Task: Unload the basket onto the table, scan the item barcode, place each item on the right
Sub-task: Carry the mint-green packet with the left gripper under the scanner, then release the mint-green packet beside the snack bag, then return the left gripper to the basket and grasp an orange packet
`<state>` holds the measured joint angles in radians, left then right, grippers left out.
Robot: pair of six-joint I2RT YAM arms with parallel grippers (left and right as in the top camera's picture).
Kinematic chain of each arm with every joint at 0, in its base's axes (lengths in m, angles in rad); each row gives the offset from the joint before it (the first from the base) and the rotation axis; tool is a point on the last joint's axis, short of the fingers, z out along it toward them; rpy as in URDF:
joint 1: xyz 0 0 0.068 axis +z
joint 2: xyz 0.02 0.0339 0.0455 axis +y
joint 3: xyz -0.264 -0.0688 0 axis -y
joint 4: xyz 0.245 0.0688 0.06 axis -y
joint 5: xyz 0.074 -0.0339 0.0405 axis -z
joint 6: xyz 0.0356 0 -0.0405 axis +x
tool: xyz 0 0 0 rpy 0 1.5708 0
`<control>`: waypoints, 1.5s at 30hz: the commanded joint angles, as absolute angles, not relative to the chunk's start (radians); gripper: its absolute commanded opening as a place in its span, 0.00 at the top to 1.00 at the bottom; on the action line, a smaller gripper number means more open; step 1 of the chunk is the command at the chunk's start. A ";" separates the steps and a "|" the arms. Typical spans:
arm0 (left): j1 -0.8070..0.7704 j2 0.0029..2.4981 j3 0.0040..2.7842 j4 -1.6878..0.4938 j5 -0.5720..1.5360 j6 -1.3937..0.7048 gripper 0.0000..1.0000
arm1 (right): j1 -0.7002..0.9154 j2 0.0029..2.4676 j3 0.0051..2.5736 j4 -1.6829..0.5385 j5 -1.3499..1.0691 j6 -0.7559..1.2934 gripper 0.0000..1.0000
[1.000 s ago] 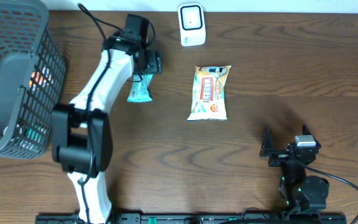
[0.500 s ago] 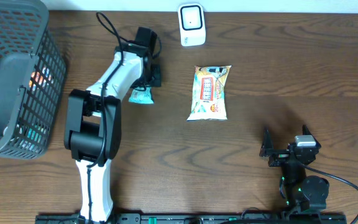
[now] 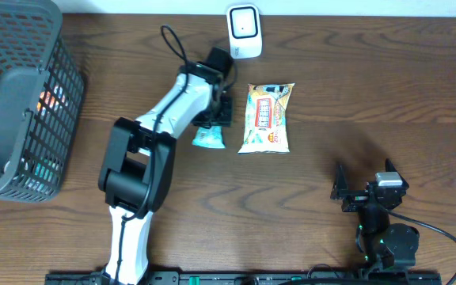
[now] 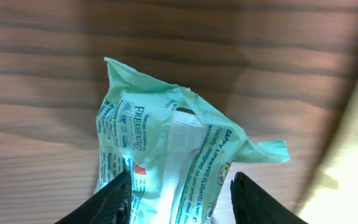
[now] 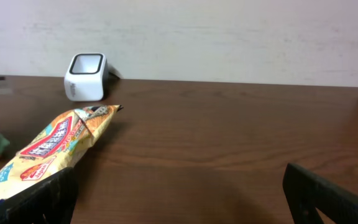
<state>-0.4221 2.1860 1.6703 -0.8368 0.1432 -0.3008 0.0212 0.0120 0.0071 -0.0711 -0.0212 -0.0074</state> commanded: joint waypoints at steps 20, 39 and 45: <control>-0.460 2.175 1.735 -0.725 0.255 -0.470 0.50 | 0.019 0.006 0.006 -0.077 -0.014 0.002 0.01; -0.128 1.720 1.787 -0.631 0.229 -0.269 0.43 | 0.019 0.006 0.006 -0.077 -0.014 0.002 0.01; 0.111 1.550 1.787 -0.513 0.212 -0.270 0.37 | 0.019 0.006 0.006 -0.077 -0.014 0.002 0.01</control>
